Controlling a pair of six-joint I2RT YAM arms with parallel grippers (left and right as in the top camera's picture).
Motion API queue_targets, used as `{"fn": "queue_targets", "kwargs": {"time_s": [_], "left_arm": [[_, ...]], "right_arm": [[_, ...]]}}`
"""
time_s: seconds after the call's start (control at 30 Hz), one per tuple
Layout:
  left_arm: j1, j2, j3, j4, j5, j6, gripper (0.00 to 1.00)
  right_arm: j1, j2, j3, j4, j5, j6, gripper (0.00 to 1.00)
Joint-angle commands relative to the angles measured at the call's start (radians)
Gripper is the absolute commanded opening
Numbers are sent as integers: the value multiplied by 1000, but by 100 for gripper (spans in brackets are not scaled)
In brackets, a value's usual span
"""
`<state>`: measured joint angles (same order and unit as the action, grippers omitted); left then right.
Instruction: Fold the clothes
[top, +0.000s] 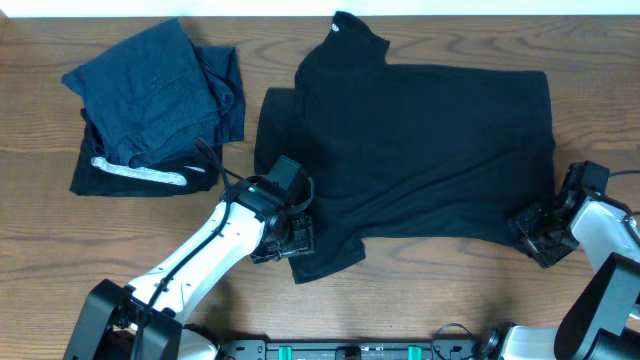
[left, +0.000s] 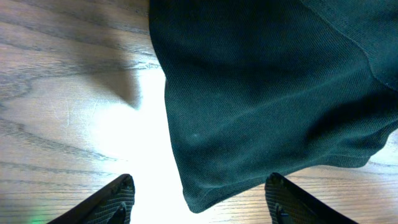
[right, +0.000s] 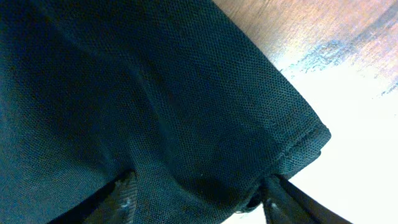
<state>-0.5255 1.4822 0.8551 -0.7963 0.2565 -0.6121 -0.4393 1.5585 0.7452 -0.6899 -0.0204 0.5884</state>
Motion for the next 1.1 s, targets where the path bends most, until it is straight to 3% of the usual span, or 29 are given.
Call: {"fn": "queue_targets", "kwargs": {"time_s": [0.0,0.47,0.67,1.07], "left_arm": [[-3,21,-5,5,13,-18,72],[-4,115,-32,46,125,12,72],[-5,117,-39,31,125,12,61],[-4,117,-116,81,154,12,60]], "right_arm": [[-6,7,-26,6,20,2,64],[-6,7,-36,10,20,2,63],[-6,7,-36,7,20,-2,56],[-6,7,-36,8,20,-2,55]]}}
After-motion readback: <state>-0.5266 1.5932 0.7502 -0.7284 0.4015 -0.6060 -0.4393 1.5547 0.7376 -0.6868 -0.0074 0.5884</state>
